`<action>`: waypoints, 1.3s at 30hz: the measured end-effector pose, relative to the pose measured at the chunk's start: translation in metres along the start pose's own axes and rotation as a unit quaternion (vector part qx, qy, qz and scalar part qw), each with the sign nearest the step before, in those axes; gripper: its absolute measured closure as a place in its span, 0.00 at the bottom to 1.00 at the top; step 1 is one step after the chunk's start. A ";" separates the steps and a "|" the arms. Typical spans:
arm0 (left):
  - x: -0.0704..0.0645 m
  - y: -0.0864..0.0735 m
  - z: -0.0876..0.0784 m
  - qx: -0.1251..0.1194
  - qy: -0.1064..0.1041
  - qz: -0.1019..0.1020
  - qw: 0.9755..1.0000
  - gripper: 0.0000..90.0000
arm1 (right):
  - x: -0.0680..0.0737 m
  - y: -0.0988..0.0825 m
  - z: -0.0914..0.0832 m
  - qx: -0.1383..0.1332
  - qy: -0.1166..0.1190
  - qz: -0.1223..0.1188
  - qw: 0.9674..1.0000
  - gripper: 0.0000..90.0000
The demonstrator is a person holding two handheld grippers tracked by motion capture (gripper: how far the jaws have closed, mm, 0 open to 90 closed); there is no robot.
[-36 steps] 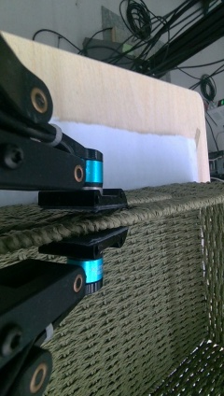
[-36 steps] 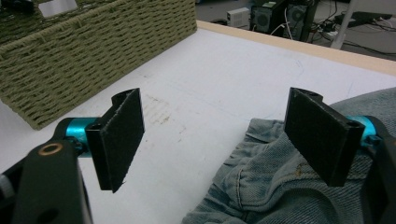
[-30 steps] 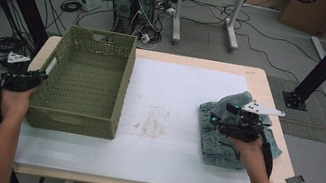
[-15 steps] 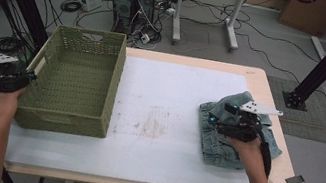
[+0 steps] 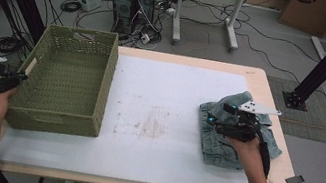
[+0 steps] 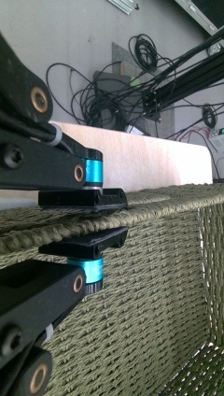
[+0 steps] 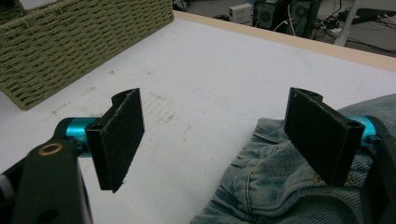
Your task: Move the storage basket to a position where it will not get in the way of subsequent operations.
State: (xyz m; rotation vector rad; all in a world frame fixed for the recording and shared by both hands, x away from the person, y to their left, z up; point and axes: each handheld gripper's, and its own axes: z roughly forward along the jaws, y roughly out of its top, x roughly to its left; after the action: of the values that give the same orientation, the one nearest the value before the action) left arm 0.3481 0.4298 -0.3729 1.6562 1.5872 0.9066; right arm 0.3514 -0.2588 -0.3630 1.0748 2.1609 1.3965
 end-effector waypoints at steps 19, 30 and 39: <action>0.022 -0.001 0.000 0.000 0.010 0.026 1.000 0.88 | 0.001 0.000 0.004 0.005 0.003 0.000 1.000 0.23; 0.037 -0.002 0.000 0.001 0.011 0.035 0.999 0.88 | 0.002 0.000 0.004 0.010 0.001 -0.001 1.000 0.23; 0.046 -0.018 -0.004 -0.016 -0.009 -0.005 1.000 0.67 | 0.006 0.001 0.010 0.011 0.003 -0.002 1.000 0.23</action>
State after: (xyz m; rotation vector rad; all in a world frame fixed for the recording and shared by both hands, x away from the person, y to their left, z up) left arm 0.3364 0.4761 -0.3839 1.6290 1.5602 0.9039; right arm 0.3545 -0.2482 -0.3657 1.0740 2.1871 1.3787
